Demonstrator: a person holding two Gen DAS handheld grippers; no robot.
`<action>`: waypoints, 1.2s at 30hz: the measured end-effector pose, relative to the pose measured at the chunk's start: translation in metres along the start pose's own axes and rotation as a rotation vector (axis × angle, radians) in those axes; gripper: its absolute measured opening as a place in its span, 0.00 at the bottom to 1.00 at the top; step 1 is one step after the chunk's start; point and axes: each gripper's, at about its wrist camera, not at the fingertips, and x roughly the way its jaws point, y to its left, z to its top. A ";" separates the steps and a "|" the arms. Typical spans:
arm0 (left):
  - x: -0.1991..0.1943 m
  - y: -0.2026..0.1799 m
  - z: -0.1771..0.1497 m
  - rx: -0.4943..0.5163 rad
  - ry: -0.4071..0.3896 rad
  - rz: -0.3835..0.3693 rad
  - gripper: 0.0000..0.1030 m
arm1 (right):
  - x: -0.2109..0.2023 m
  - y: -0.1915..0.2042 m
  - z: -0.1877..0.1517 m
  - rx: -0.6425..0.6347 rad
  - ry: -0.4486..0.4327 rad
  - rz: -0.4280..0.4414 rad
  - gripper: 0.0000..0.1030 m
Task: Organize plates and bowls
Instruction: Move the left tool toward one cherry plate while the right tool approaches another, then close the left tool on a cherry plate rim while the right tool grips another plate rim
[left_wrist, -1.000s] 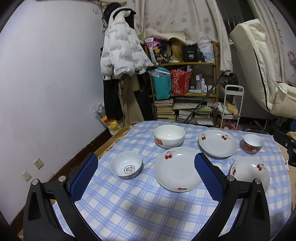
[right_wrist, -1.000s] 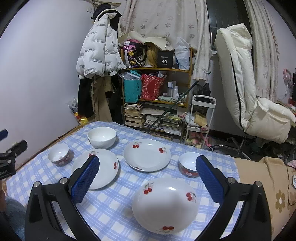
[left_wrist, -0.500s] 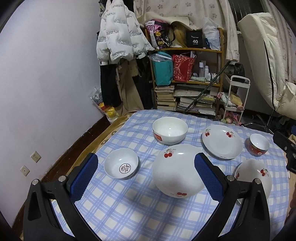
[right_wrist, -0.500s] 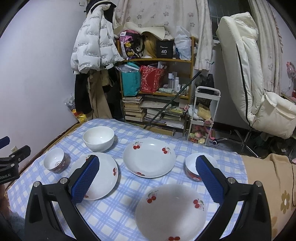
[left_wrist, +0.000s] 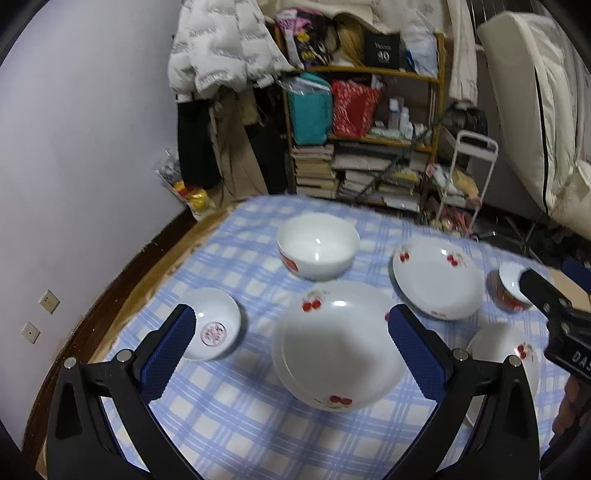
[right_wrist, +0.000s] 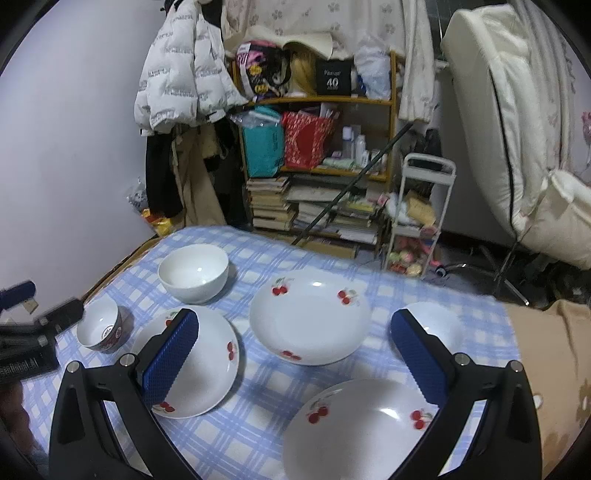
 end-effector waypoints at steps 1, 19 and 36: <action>0.004 -0.004 -0.003 0.011 0.007 0.004 0.99 | 0.005 0.001 -0.001 -0.001 0.011 0.004 1.00; 0.098 0.012 -0.047 -0.114 0.259 0.035 0.99 | 0.092 0.022 -0.017 -0.018 0.204 0.093 0.88; 0.157 0.038 -0.062 -0.236 0.402 -0.002 0.74 | 0.160 0.053 -0.049 -0.078 0.398 0.215 0.34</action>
